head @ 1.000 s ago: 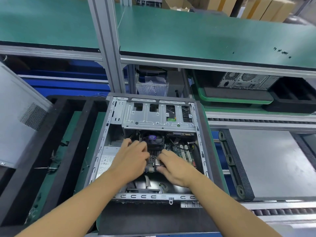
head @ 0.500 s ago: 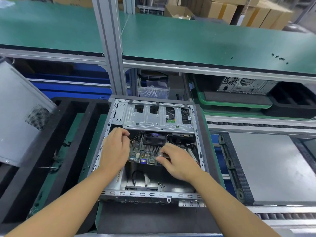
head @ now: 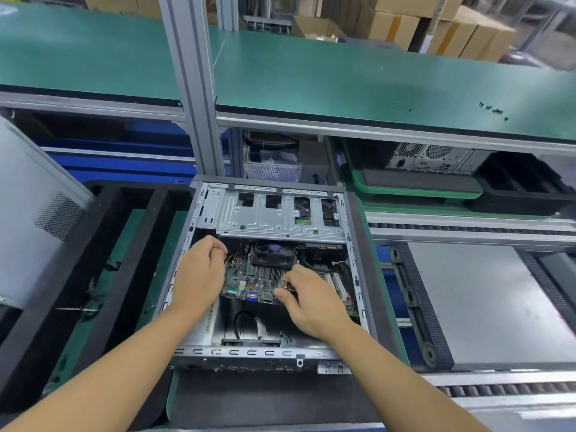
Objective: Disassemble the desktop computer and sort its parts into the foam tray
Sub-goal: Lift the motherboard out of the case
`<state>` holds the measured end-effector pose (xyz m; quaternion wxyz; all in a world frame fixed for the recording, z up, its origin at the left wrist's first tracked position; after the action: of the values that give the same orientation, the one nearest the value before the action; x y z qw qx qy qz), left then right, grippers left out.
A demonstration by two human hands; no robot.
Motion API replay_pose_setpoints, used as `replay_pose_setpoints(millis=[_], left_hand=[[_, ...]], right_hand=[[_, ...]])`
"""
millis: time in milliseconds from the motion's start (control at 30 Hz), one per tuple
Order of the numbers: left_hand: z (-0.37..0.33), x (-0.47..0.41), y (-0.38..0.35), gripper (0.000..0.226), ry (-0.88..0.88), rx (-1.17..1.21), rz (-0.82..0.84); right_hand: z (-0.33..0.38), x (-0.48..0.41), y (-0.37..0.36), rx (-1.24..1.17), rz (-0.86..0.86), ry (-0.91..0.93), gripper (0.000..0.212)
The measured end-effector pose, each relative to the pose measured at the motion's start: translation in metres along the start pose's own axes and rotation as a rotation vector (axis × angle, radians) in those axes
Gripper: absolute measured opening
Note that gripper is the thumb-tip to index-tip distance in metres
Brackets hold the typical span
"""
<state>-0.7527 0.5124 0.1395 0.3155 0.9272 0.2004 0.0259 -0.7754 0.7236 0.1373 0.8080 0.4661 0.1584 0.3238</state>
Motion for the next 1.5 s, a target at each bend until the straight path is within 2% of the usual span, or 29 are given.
replay_pose_setpoints(millis=[133, 200, 267, 333, 400, 500, 567, 667, 733, 933, 1067, 1267, 1500], left_hand=[[-0.007, 0.001, -0.011, 0.026, -0.035, -0.056, 0.087], [-0.014, 0.004, -0.017, 0.018, -0.091, -0.146, 0.152], [-0.022, 0.006, -0.024, 0.005, -0.192, -0.212, 0.284], [-0.026, 0.009, -0.033, 0.031, -0.291, -0.281, 0.508], [-0.019, 0.01, -0.035, 0.064, -0.294, -0.345, 0.703], [0.0, 0.006, -0.031, 0.101, -0.222, -0.491, 0.835], [0.004, 0.005, -0.033, 0.101, -0.237, -0.582, 0.843], [0.001, 0.004, -0.037, 0.067, -0.29, -0.563, 0.792], [-0.001, 0.004, -0.032, 0.054, -0.295, -0.504, 0.746], [-0.011, -0.002, -0.015, 0.047, -0.289, -0.37, 0.675], [-0.017, -0.003, -0.011, 0.039, -0.36, -0.436, 0.669], [-0.019, -0.003, -0.004, 0.038, -0.429, -0.416, 0.583], [-0.018, 0.001, -0.009, 0.032, -0.501, -0.382, 0.645]], right_hand=[[0.002, 0.0, 0.002, 0.035, 0.006, -0.007, 0.027], [0.002, 0.001, 0.001, 0.037, 0.009, -0.007, 0.029], [0.0, 0.002, -0.002, 0.046, 0.023, -0.012, 0.03], [-0.001, 0.001, -0.004, 0.048, 0.031, -0.018, 0.03], [-0.002, 0.0, -0.004, 0.047, 0.025, -0.018, 0.029], [-0.002, 0.0, -0.004, 0.054, 0.025, -0.018, 0.03], [-0.002, -0.001, -0.005, 0.068, 0.023, -0.017, 0.031], [-0.004, -0.001, -0.004, 0.057, 0.003, -0.023, 0.031], [-0.005, -0.002, -0.004, 0.04, 0.003, -0.019, 0.031], [-0.005, -0.013, 0.005, 0.015, 0.083, -0.009, 0.02], [-0.004, -0.026, 0.003, 0.127, 0.248, 0.007, 0.04], [-0.002, -0.025, 0.001, 0.176, 0.084, -0.035, 0.043], [-0.001, -0.019, 0.001, 0.148, -0.022, -0.08, 0.034]])
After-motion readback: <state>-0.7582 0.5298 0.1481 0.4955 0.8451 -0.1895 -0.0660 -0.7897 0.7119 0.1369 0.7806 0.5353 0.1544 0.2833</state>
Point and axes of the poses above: each hand's wrist, its own x-axis away from the middle knuckle, its own y-axis out of the back of the hand, z = x × y, the point moved 9 cm from there along -x, towards the middle knuckle, and after that the axes turned 6 degrees about z, right-handed, at the moved point
